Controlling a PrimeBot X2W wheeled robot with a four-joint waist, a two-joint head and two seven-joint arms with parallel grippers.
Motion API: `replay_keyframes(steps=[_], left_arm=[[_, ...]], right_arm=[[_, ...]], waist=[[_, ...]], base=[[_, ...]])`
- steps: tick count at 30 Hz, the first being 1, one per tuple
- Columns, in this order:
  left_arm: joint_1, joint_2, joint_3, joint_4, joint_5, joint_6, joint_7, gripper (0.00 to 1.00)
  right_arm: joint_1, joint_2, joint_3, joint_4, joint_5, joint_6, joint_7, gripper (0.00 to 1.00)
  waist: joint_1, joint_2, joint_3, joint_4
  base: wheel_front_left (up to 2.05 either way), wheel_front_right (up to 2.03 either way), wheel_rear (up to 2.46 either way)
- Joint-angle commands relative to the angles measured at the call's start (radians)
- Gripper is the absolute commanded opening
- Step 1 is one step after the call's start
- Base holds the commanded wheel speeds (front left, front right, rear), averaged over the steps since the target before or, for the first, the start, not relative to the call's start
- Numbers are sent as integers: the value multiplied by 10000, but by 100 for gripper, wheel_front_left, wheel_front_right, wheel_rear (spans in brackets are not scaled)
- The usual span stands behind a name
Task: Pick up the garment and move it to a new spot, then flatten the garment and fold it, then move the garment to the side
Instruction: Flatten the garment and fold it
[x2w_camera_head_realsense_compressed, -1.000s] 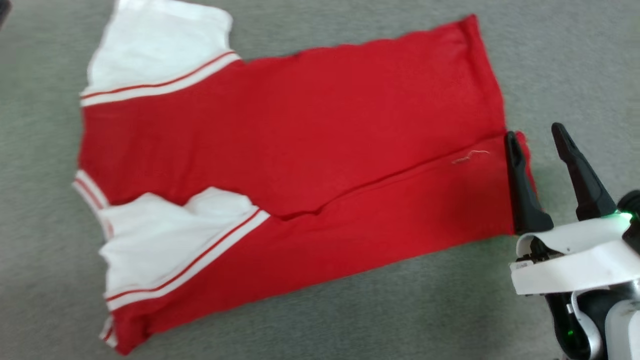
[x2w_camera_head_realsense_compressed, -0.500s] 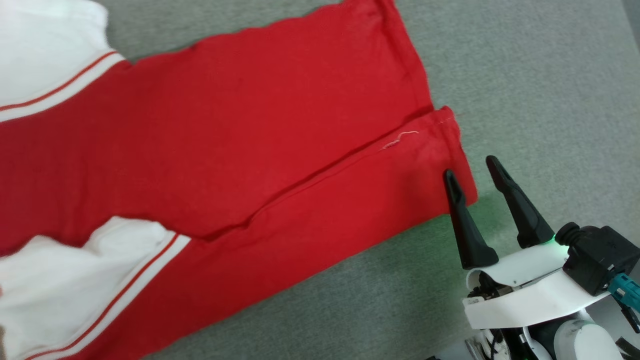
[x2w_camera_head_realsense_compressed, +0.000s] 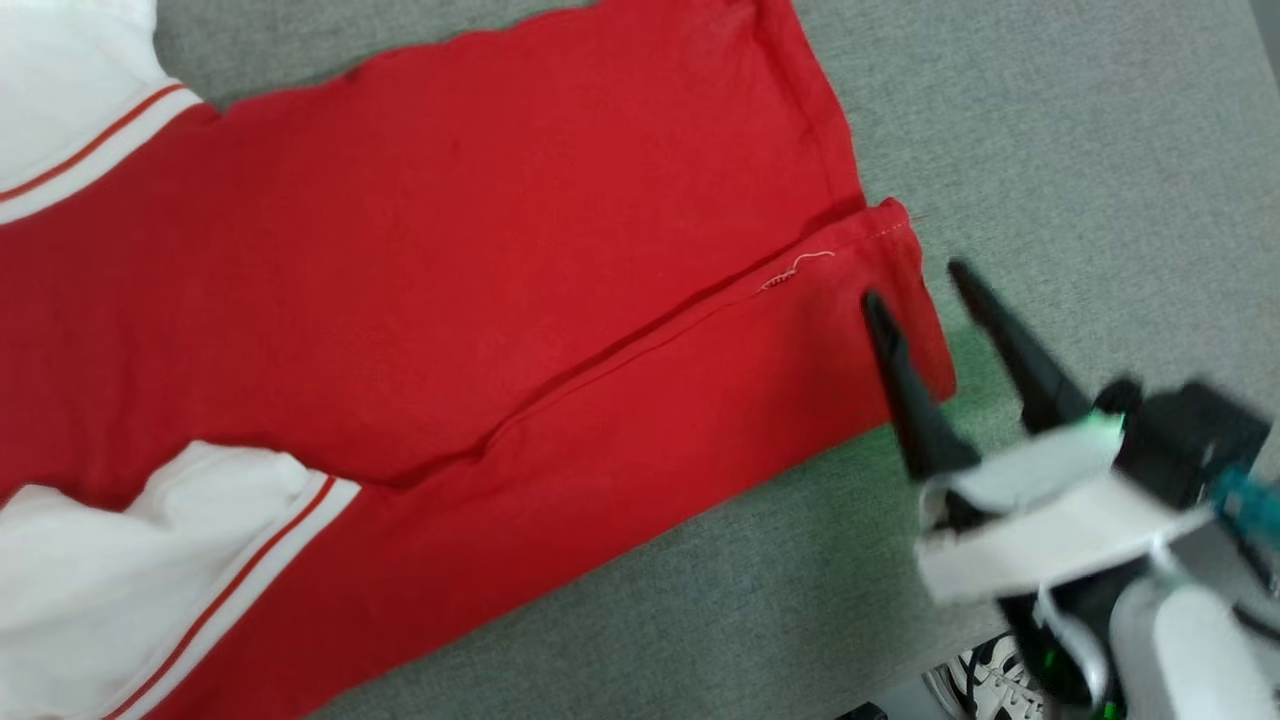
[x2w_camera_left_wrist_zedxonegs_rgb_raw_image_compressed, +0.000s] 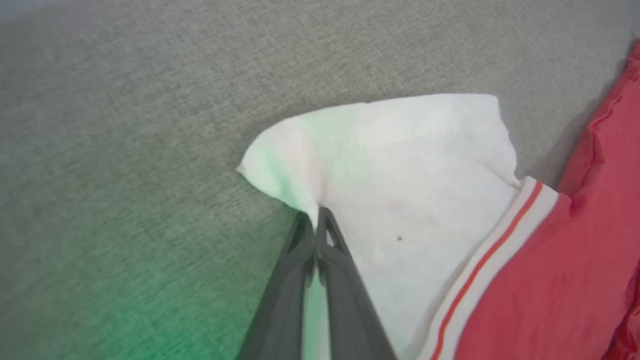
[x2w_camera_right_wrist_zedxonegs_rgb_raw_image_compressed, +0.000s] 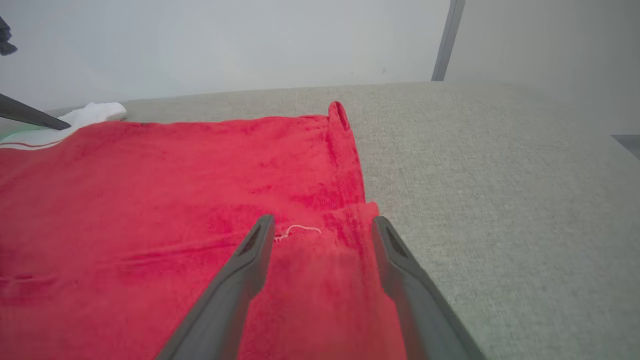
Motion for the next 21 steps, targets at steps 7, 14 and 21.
replay_keyframes(steps=[7,14,21], left_arm=[[-154,-326,-83,-549,128,1,-171,0],[-694,-524,-18,-1215,301,1,-444,0],[-959,-381,-215,-1930,503,5,-877,0]], right_arm=[[-3145,27,-337,766,-480,-14,2792,100],[-6502,29,-1137,2464,-448,-15,6132,100],[-8164,12,-1548,3946,-540,-15,8488,100]], waist=[[0,0,411,468],[0,0,971,1195],[0,0,1454,1648]], base=[[0,0,0],[0,0,0],[0,0,0]])
